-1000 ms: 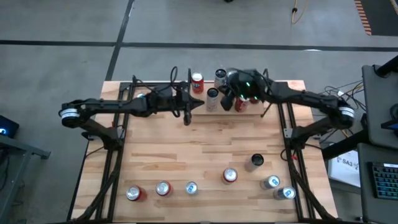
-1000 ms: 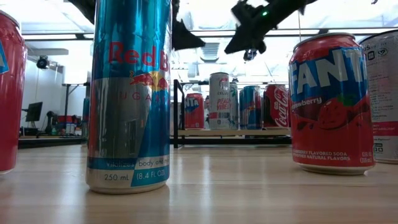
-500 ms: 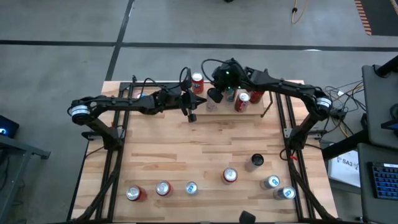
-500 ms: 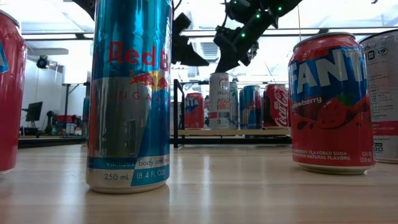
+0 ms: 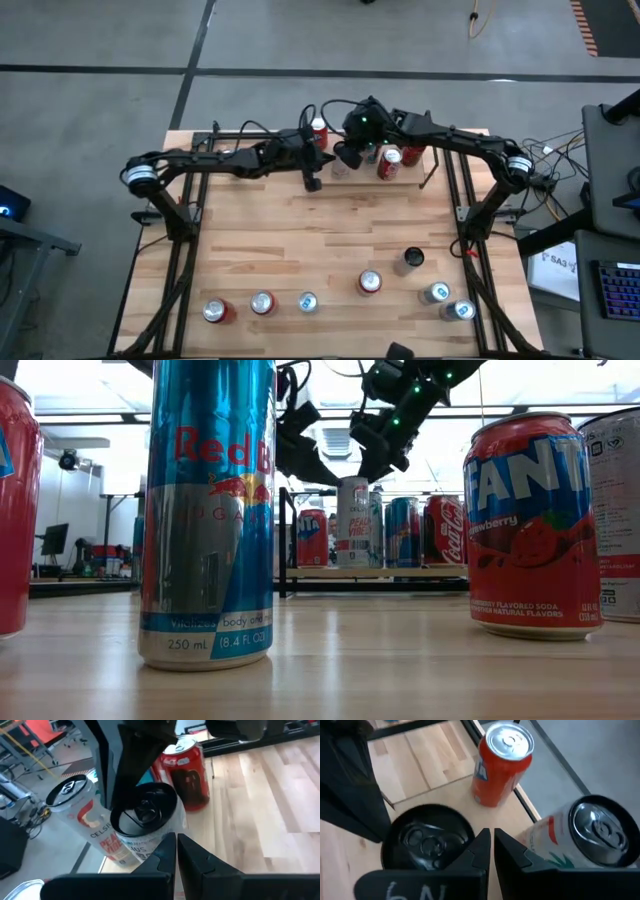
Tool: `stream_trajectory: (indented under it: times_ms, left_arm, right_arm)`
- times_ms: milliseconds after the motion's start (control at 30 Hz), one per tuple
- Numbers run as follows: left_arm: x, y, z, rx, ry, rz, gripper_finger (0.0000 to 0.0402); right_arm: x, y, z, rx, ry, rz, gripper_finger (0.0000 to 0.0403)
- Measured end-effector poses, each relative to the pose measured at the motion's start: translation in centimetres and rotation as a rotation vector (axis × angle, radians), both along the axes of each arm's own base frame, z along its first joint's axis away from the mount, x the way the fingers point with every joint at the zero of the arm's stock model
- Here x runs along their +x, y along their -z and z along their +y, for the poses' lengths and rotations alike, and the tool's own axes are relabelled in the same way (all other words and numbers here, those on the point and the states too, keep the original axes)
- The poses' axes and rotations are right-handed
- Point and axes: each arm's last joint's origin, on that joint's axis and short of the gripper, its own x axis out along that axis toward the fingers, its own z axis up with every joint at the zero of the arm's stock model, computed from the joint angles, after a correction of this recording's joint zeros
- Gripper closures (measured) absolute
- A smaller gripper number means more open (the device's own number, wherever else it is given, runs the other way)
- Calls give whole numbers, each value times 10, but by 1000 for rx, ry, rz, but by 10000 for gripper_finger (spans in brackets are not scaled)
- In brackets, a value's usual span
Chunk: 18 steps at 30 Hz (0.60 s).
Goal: Place canned beverage on shelf
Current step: Put the white soda can on the shelf
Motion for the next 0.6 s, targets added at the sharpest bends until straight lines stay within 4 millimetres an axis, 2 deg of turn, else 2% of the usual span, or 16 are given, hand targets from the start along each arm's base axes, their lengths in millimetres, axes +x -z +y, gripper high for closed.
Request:
stream_trajectory:
  times_ms: [367, 600]
  left_arm:
    - [2, -2, 2, -11, -36, -2, 401]
    - [2, -2, 3, -11, -37, -5, 401]
  right_arm:
    - [-7, 3, 4, 35, 3, 71, 390]
    - [-13, -3, 9, 47, -1, 79, 390]
